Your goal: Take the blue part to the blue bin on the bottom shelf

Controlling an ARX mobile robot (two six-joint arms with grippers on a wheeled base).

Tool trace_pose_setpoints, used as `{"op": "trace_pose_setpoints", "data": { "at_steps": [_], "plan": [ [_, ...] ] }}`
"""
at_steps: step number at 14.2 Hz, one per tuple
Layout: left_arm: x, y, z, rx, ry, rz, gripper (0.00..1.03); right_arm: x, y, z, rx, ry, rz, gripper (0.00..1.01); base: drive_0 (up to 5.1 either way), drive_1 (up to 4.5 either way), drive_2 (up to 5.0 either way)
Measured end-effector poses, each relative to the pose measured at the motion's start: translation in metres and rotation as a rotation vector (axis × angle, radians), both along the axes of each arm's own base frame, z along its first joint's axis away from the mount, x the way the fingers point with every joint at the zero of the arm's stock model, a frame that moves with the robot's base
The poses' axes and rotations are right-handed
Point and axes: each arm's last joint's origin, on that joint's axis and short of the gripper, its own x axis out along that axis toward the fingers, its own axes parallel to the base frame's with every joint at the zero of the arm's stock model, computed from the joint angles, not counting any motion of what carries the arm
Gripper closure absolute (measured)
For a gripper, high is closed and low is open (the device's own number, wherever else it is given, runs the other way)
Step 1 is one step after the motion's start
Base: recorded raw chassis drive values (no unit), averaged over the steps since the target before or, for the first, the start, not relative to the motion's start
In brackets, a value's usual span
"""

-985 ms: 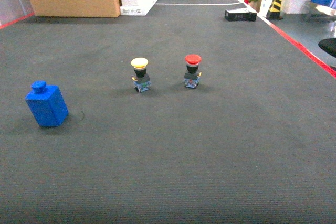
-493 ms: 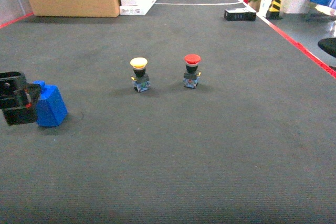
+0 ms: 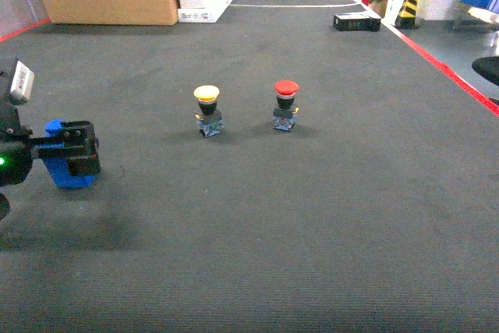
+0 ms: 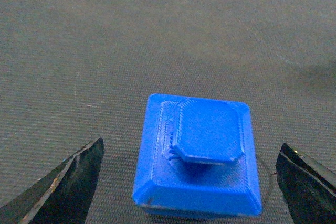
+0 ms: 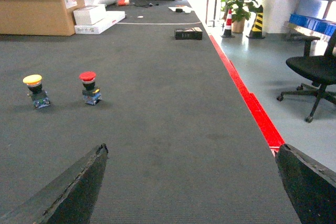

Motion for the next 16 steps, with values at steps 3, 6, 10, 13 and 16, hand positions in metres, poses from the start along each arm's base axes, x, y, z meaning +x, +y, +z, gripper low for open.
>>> {"op": "trace_pose_setpoints", "data": {
  "at_steps": [3,6,10,13,16],
  "plan": [
    [0.015,0.002,-0.005,-0.007,0.016,0.012,0.19,0.000,0.000,0.000,0.000,0.000,0.000,0.03,0.0,0.00,0.0],
    [0.015,0.001,-0.006,-0.027,0.042,0.010,0.53,0.000,0.000,0.000,0.000,0.000,0.000,0.03,0.0,0.00,0.0],
    [0.013,0.001,-0.005,-0.030,0.043,0.007,0.58,0.000,0.000,0.000,0.000,0.000,0.000,0.03,0.0,0.00,0.0],
    [-0.023,0.002,0.021,-0.013,-0.065,0.056,0.59,0.000,0.000,0.000,0.000,0.000,0.000,0.03,0.0,0.00,0.0],
    [-0.098,-0.005,0.071,0.015,-0.228,0.093,0.59,0.000,0.000,0.000,0.000,0.000,0.000,0.03,0.0,0.00,0.0]
  ]
}}
